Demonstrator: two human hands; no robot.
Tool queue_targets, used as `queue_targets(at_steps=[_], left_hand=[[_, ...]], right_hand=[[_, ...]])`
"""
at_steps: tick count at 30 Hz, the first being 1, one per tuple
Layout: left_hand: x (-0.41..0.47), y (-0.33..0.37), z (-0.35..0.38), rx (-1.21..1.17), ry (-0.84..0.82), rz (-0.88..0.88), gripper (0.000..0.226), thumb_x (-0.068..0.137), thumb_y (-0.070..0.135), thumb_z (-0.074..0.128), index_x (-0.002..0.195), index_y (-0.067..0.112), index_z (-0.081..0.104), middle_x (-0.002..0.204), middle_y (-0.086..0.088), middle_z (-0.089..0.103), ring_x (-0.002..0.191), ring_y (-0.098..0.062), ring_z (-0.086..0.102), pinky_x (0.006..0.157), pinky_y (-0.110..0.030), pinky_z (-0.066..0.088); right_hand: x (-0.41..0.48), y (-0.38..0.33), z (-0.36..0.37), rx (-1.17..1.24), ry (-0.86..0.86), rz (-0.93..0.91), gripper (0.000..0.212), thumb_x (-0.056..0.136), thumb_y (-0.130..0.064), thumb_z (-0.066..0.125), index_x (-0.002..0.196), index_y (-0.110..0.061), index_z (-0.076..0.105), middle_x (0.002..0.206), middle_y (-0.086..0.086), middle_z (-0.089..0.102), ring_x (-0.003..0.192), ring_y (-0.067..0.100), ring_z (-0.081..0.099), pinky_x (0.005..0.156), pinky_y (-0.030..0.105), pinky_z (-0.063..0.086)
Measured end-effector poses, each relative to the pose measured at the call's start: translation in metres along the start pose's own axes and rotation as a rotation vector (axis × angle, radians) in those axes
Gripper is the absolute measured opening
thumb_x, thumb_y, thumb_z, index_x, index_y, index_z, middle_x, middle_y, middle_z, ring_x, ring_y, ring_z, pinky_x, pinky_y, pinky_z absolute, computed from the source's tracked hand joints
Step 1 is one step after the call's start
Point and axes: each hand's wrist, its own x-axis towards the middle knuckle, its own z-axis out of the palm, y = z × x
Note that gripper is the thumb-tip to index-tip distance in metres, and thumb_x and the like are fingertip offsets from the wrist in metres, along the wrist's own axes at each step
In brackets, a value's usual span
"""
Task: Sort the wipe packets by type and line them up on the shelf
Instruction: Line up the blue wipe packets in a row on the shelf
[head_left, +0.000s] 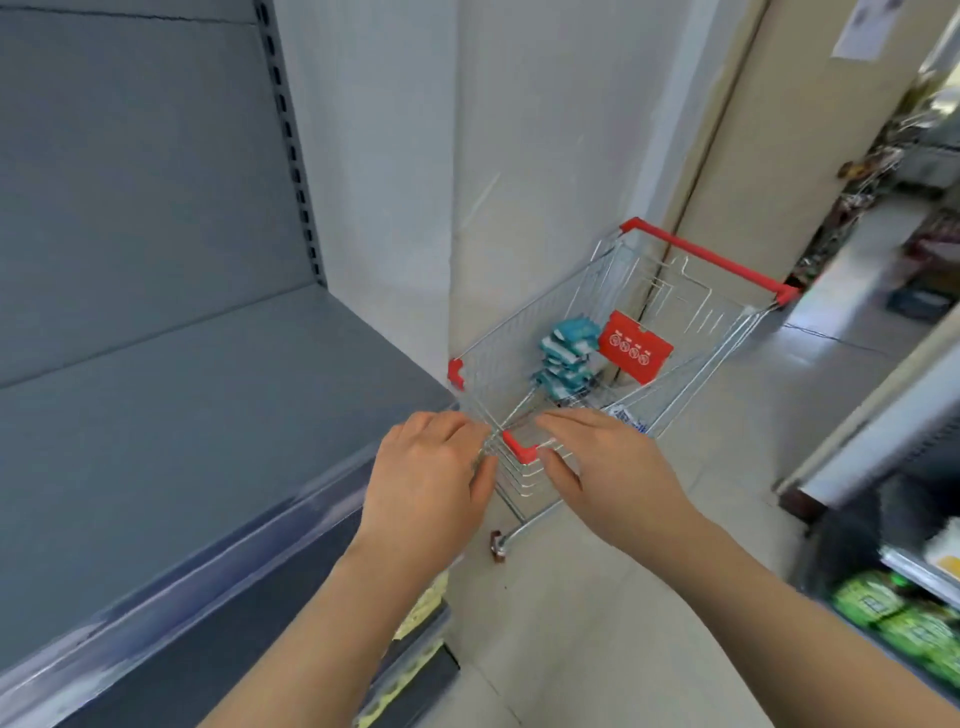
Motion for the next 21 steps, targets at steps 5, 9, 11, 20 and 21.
queue_targets(at_steps=[5, 9, 11, 20, 21], left_hand=[[0.072, 0.043, 0.08, 0.02, -0.133, 0.003, 0.013, 0.081, 0.028, 0.067, 0.086, 0.017, 0.072, 0.083, 0.001, 0.07, 0.076, -0.024, 0.064, 0.068, -0.037, 0.054], [0.138, 0.062, 0.146, -0.003, -0.179, 0.0, 0.024, 0.085, 0.029, 0.057, 0.098, 0.016, 0.072, 0.092, -0.002, 0.071, 0.082, -0.026, 0.063, 0.072, -0.038, 0.052], [0.176, 0.069, 0.177, 0.013, -0.241, 0.015, 0.032, 0.096, 0.034, 0.048, 0.121, 0.021, 0.063, 0.115, 0.002, 0.065, 0.104, -0.02, 0.057, 0.089, -0.034, 0.045], [0.342, 0.073, 0.318, 0.012, -0.344, -0.07, 0.034, 0.098, 0.038, 0.042, 0.123, 0.022, 0.059, 0.117, 0.002, 0.063, 0.104, -0.014, 0.055, 0.087, -0.027, 0.043], [0.357, 0.074, 0.33, 0.017, -0.367, -0.073, 0.034, 0.099, 0.039, 0.042, 0.125, 0.023, 0.058, 0.119, 0.003, 0.062, 0.106, -0.014, 0.055, 0.087, -0.026, 0.043]], right_hand=[[0.024, 0.101, 0.005, -0.028, -0.058, 0.092, 0.031, 0.094, -0.025, 0.054, 0.122, -0.017, 0.064, 0.121, -0.002, 0.066, 0.108, 0.019, 0.061, 0.088, 0.029, 0.048], [0.064, 0.176, 0.018, -0.021, -0.138, 0.182, 0.036, 0.099, -0.033, 0.043, 0.132, -0.024, 0.054, 0.134, -0.008, 0.056, 0.119, 0.012, 0.052, 0.093, 0.026, 0.045], [0.091, 0.212, 0.026, -0.021, -0.161, 0.226, 0.038, 0.099, -0.034, 0.042, 0.135, -0.025, 0.051, 0.136, -0.007, 0.055, 0.119, 0.013, 0.052, 0.092, 0.027, 0.046], [0.222, 0.37, 0.068, -0.03, -0.299, 0.375, 0.03, 0.099, -0.032, 0.044, 0.122, -0.021, 0.059, 0.123, -0.001, 0.063, 0.109, 0.018, 0.057, 0.086, 0.031, 0.049], [0.234, 0.387, 0.075, -0.024, -0.318, 0.392, 0.029, 0.099, -0.031, 0.045, 0.121, -0.02, 0.06, 0.123, 0.0, 0.063, 0.11, 0.019, 0.057, 0.087, 0.033, 0.049]])
